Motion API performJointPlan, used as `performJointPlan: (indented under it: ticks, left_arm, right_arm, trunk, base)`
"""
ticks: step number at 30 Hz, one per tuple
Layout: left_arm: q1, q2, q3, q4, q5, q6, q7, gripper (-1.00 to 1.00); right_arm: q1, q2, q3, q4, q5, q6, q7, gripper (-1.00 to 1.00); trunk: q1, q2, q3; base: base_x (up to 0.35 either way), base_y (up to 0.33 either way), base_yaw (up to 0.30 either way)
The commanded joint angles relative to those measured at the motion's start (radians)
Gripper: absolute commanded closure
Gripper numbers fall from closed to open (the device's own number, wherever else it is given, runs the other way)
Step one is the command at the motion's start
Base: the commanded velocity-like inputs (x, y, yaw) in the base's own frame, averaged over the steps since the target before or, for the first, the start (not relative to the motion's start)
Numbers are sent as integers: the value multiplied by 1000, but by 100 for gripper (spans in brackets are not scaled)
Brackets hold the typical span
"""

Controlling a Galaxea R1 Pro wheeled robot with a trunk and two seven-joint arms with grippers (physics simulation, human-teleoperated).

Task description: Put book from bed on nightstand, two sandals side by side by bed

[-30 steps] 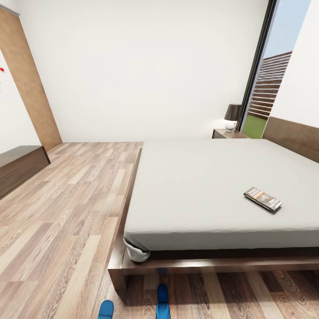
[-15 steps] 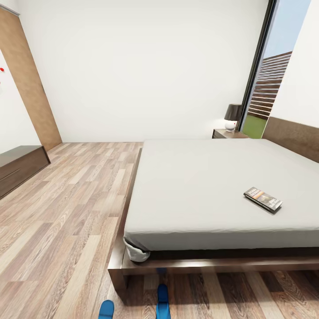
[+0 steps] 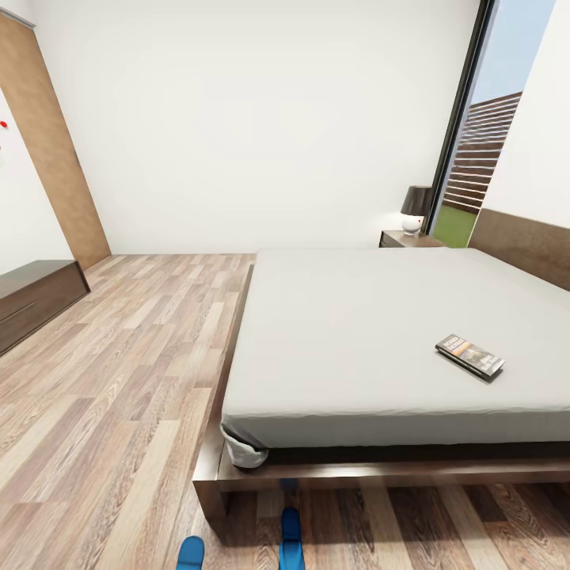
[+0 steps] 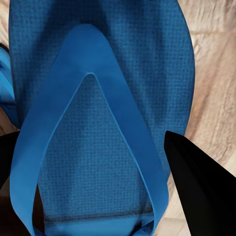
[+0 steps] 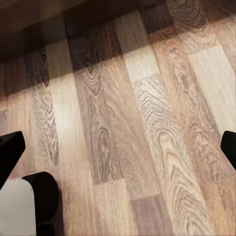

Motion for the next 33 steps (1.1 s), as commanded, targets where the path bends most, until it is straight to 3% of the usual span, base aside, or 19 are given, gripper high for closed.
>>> performJointPlan:
  ticks: [1,8,13,16,33]
  left_arm:
    - [0,0,3,0,-10,3,3,100]
    - [0,0,3,0,-10,3,2,100]
    - [0,0,3,0,-10,3,3,100]
    - [-17,7,5,6,-14,-7,-7,100]
    - [-30,7,5,6,-14,-7,-7,100]
  right_arm:
    - [-2,0,-6,-7,7,-3,11,-100]
    - [-17,16,0,-62,7,21,51,-100]
    - [-86,46,39,-71,14,25,55,-100]
    - [-76,30,37,-88,-4,30,70,-100]
    - [-76,30,37,-109,-13,30,70,-100]
  trunk:
    - [0,0,-1]
    - [0,0,-1]
    - [0,0,-1]
    - [0,0,-1]
    - [0,0,-1]
  base:
    - [0,0,0]
    - [0,0,0]
    - [0,0,0]
    - [0,0,0]
    - [0,0,0]
